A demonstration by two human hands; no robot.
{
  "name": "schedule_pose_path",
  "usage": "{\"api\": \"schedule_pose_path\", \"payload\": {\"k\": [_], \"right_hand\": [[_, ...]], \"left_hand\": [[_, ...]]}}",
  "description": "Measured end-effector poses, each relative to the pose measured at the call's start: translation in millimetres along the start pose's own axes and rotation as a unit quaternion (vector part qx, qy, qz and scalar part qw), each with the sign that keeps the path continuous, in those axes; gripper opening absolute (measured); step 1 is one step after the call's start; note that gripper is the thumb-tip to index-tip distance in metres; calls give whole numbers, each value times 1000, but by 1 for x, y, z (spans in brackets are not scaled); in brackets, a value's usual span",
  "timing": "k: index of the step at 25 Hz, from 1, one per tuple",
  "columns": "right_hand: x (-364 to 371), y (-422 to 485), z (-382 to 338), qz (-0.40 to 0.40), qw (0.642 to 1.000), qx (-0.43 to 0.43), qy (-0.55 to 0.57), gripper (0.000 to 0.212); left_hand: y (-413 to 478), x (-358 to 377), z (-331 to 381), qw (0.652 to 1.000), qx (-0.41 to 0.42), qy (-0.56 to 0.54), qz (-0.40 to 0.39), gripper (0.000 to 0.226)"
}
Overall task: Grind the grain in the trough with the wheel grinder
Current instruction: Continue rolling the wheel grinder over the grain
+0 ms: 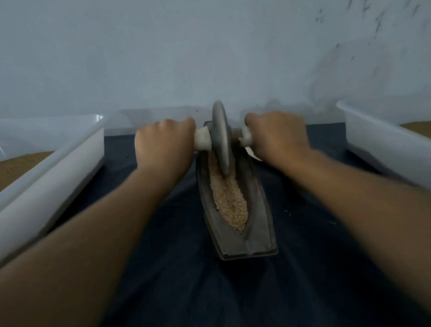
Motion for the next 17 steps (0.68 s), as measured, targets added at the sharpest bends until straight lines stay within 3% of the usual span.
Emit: {"api": "schedule_pose_path", "payload": {"k": [2, 4, 6, 7, 9, 11, 13, 15, 17], "right_hand": [[-5, -5, -3, 26, 1000, -4, -12, 12], [-4, -16, -3, -79, 995, -56, 23, 17], [-5, -32, -1, -213, 971, -103, 36, 21], [-7, -34, 1, -250, 961, -110, 46, 21], [0, -33, 1, -265, 957, -100, 60, 21], [2, -18, 2, -147, 986, -34, 71, 16], [5, -20, 7, -12, 998, 34, 53, 19], [8, -25, 8, 3, 999, 42, 33, 24], [2, -28, 7, -49, 998, -15, 39, 14]], "left_hand": [[-2, 2, -2, 1000, -7, -21, -17, 10], [-5, 9, -1, 985, 63, -83, -140, 10], [-17, 14, 0, 940, 120, -121, -295, 18], [-21, 17, -1, 925, 127, -130, -334, 19], [-17, 19, 0, 944, 112, -119, -288, 16], [0, 2, 5, 993, 83, -40, -77, 12], [1, -8, 12, 995, 65, 37, 66, 17], [5, -13, 12, 995, 57, 35, 78, 14], [-1, -7, 6, 997, 82, -12, 0, 6]]}}
Point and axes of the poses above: each hand's wrist, its own y-axis towards the middle knuckle, its own x-axis out of the palm, z = x × y, the point moved 8 cm from there along y, towards the middle knuckle, and after that the axes turned 7 degrees about z, right-handed, at the moved point
